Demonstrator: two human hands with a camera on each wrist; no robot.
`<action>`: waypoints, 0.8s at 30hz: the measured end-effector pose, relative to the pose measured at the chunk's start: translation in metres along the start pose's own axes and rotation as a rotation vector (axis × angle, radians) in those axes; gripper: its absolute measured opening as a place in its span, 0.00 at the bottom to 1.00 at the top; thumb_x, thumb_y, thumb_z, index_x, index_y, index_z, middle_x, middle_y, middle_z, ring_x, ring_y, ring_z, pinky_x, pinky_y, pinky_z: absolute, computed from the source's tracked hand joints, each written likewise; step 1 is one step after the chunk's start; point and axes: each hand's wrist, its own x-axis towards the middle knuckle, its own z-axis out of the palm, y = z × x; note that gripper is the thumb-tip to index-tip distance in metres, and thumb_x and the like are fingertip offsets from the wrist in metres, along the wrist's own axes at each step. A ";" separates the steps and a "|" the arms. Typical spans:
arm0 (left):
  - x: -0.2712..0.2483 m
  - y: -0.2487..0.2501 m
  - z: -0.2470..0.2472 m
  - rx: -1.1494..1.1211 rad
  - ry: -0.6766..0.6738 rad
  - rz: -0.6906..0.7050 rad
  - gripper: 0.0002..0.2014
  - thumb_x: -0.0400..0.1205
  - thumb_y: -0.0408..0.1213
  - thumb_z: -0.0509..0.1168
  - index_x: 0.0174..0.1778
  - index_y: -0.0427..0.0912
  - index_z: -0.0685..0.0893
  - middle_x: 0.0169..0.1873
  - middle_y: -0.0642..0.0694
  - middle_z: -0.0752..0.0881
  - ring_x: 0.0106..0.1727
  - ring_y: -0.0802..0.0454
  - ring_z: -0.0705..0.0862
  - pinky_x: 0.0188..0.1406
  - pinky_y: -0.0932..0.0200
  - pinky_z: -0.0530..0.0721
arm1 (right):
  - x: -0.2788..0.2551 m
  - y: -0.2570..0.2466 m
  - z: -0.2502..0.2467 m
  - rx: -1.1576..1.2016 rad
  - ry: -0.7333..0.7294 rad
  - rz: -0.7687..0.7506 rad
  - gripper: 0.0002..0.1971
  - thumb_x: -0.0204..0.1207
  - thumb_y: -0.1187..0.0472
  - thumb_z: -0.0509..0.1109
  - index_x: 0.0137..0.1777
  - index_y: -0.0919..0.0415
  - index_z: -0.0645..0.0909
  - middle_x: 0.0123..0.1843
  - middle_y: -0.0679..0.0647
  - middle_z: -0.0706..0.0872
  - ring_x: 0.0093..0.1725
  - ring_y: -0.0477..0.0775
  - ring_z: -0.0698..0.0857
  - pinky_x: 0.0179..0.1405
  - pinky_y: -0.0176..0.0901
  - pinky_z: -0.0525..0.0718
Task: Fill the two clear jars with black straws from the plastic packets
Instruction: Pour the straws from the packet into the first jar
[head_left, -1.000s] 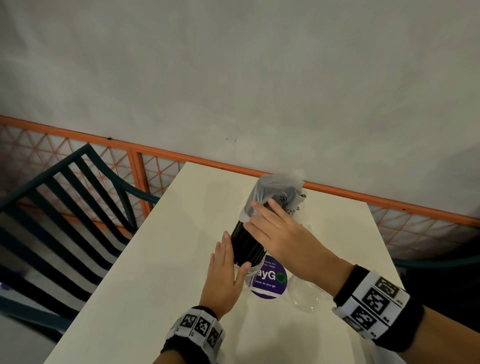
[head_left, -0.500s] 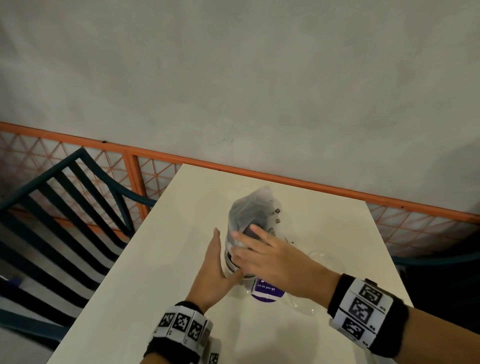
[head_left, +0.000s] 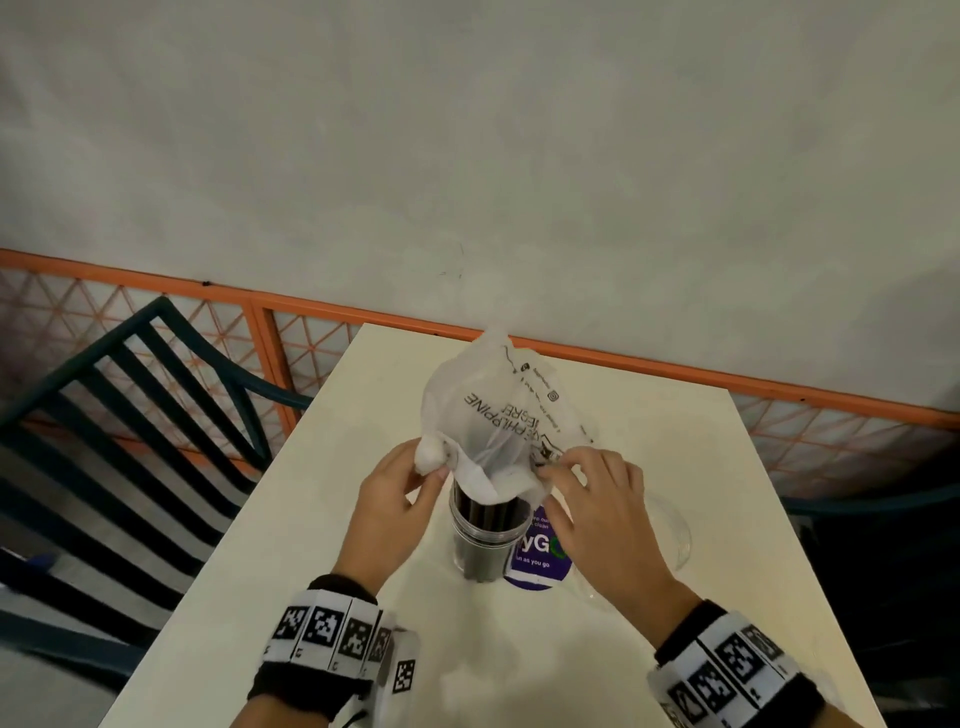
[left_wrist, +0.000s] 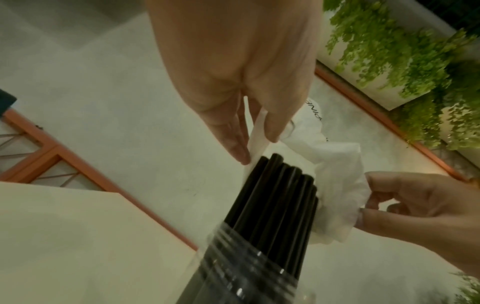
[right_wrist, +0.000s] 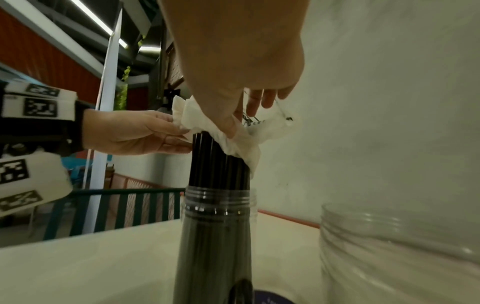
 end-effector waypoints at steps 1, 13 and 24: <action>0.001 0.008 -0.002 -0.002 0.042 0.013 0.12 0.79 0.31 0.66 0.48 0.56 0.80 0.43 0.59 0.84 0.44 0.68 0.82 0.42 0.78 0.77 | 0.003 -0.001 -0.005 0.033 -0.009 0.023 0.09 0.69 0.58 0.74 0.50 0.56 0.85 0.45 0.53 0.83 0.46 0.54 0.76 0.43 0.45 0.74; -0.019 0.108 -0.032 -0.322 0.217 -0.002 0.05 0.76 0.43 0.67 0.46 0.55 0.84 0.38 0.60 0.91 0.43 0.58 0.89 0.46 0.64 0.86 | 0.012 -0.011 -0.079 0.690 0.049 0.156 0.17 0.72 0.61 0.71 0.61 0.58 0.79 0.58 0.47 0.70 0.61 0.46 0.74 0.63 0.29 0.75; -0.140 0.081 -0.068 0.259 0.017 -0.154 0.17 0.68 0.23 0.69 0.30 0.51 0.74 0.29 0.50 0.80 0.27 0.56 0.74 0.25 0.67 0.75 | -0.063 -0.019 -0.082 0.872 0.054 0.483 0.12 0.70 0.65 0.60 0.32 0.48 0.63 0.25 0.45 0.66 0.23 0.42 0.71 0.21 0.26 0.67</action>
